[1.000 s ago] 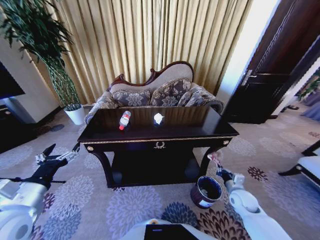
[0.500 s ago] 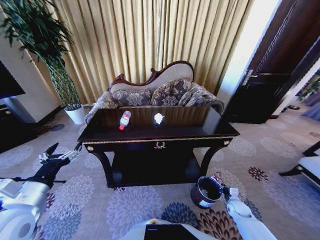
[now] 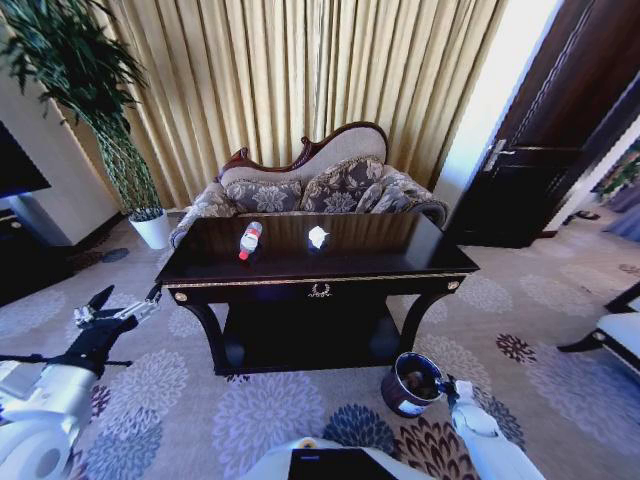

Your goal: Move to the front of the table and place the trash on the table into the trash bin.

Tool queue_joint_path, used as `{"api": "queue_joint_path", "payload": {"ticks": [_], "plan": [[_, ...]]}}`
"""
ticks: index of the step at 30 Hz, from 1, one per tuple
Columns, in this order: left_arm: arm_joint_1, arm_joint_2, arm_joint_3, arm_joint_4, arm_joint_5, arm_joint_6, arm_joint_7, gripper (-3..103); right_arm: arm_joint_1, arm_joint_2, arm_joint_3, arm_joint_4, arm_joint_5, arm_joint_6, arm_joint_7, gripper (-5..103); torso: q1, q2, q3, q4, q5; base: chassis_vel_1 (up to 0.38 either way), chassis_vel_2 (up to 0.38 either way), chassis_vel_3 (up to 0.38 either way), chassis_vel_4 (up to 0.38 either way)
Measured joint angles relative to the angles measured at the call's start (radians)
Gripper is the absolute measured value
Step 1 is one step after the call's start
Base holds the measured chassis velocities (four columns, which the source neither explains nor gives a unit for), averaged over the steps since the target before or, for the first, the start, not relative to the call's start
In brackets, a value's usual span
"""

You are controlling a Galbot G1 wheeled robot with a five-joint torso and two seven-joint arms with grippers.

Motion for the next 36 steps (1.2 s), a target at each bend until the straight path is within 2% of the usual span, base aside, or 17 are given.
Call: {"api": "queue_joint_path", "payload": {"ticks": [3, 6, 7, 10, 12, 14, 15, 19, 21, 22, 23, 26, 27, 28, 30, 34, 36], "plan": [[0.0, 0.0, 0.0, 0.0, 0.0, 0.0, 0.0, 100, -0.001, 0.0, 0.002, 0.003, 0.002, 0.0, 0.001, 54, 0.0, 0.0, 0.0, 0.0, -0.0001, 0.0, 0.0, 0.0, 0.0], [0.003, -0.002, -0.001, 0.0, -0.001, 0.0, 0.0, 100, -0.007, -0.001, 0.003, 0.009, 0.023, 0.0, 0.0, 71, 0.0, 0.0, 0.0, 0.0, 0.0, 0.0, 0.0, 0.0, 0.0], [0.003, -0.002, -0.001, 0.0, -0.001, 0.0, 0.0, 100, -0.007, -0.001, 0.003, 0.009, 0.023, 0.0, 0.0, 71, 0.0, 0.0, 0.0, 0.0, 0.0, 0.0, 0.0, 0.0, 0.0], [0.006, -0.006, -0.001, 0.0, -0.001, 0.0, 0.0, 100, -0.015, -0.003, 0.005, 0.016, 0.05, -0.001, -0.008, 86, 0.0, 0.0, 0.0, 0.0, 0.0, 0.0, 0.0, 0.0, 0.0], [0.006, -0.007, -0.001, 0.0, -0.001, 0.0, 0.0, 100, -0.015, -0.003, 0.005, 0.016, 0.052, -0.001, -0.009, 91, 0.0, 0.0, 0.0, -0.0001, 0.0, 0.0, 0.0, 0.0, 0.0], [0.006, -0.008, -0.001, 0.0, -0.001, 0.0, 0.0, 100, -0.015, -0.003, 0.005, 0.015, 0.055, -0.001, -0.009, 91, 0.0, 0.0, 0.0, 0.0, 0.0, 0.0, 0.0, 0.0, 0.0], [0.006, -0.01, -0.001, 0.0, -0.001, 0.0, 0.0, 100, -0.015, -0.003, 0.008, 0.014, 0.062, -0.001, -0.01, 99, 0.0, 0.0, 0.0, 0.0, 0.0001, 0.0, 0.0, 0.0, 0.0], [0.007, -0.011, -0.002, 0.0, -0.001, 0.0, -0.003, 100, -0.017, -0.009, 0.029, 0.07, 0.13, -0.002, -0.011, 100, 0.0, 0.0, 0.0, -0.0003, 0.0005, 0.0, 0.0, 0.0, 0.0], [0.008, -0.011, -0.003, 0.0, -0.001, 0.0, -0.005, 100, -0.032, -0.019, 0.049, 0.155, 0.178, -0.019, -0.018, 100, 0.0, 0.0, 0.0, 0.0002, 0.0, 0.0, 0.0, 0.0, 0.0], [0.009, -0.011, -0.003, 0.0, -0.001, 0.0, -0.005, 100, -0.054, -0.026, 0.072, 0.26, 0.226, -0.029, -0.022, 100, 0.0, 0.0, 0.0, 0.0002, -0.0002, 0.0, 0.0, 0.0, 0.0], [0.009, -0.011, -0.003, 0.0, -0.001, 0.0, -0.005, 100, -0.054, -0.026, 0.072, 0.26, 0.226, -0.029, -0.022, 100, 0.0, 0.0, 0.0, 0.0002, -0.0002, 0.0, 0.0, 0.0, 0.0], [0.007, -0.011, -0.003, 0.0, -0.002, -0.001, -0.006, 100, -0.085, -0.024, 0.115, 0.436, 0.258, -0.013, -0.023, 100, 0.0, 0.0, 0.0, 0.0001, -0.0004, 0.0, 0.0, 0.0, 0.0], [0.005, -0.011, -0.002, 0.0, -0.002, -0.001, -0.006, 100, -0.11, -0.018, 0.136, 0.552, 0.268, -0.006, -0.023, 100, 0.0, 0.0, 0.0, 0.0001, -0.0002, 0.0, 0.0, 0.0, 0.0], [0.005, -0.011, -0.002, 0.0, -0.002, -0.001, -0.006, 100, -0.11, -0.018, 0.136, 0.552, 0.268, -0.006, -0.023, 100, 0.0, 0.0, 0.0, 0.0001, -0.0002, 0.0, 0.0, 0.0, 0.0], [0.005, -0.012, -0.002, 0.0, -0.002, -0.001, -0.006, 100, -0.129, -0.015, 0.147, 0.624, 0.272, -0.008, -0.023, 100, 0.0, 0.0, 0.0, 0.0001, -0.0002, 0.0, 0.0, 0.0, 0.0], [0.004, -0.013, -0.004, 0.0, -0.004, -0.001, -0.006, 100, -0.216, 0.0, 0.168, 0.918, 0.295, -0.03, -0.023, 100, 0.0, 0.0, 0.0, -0.0003, -0.0002, 0.0, 0.0, 0.0, 0.0], [0.004, -0.014, -0.004, 0.0, -0.004, -0.002, -0.006, 100, -0.224, 0.001, 0.168, 0.96, 0.301, -0.033, -0.023, 100, 0.0, 0.0, 0.0, -0.0002, -0.0002, 0.0, 0.0, 0.0, 0.0]]}}
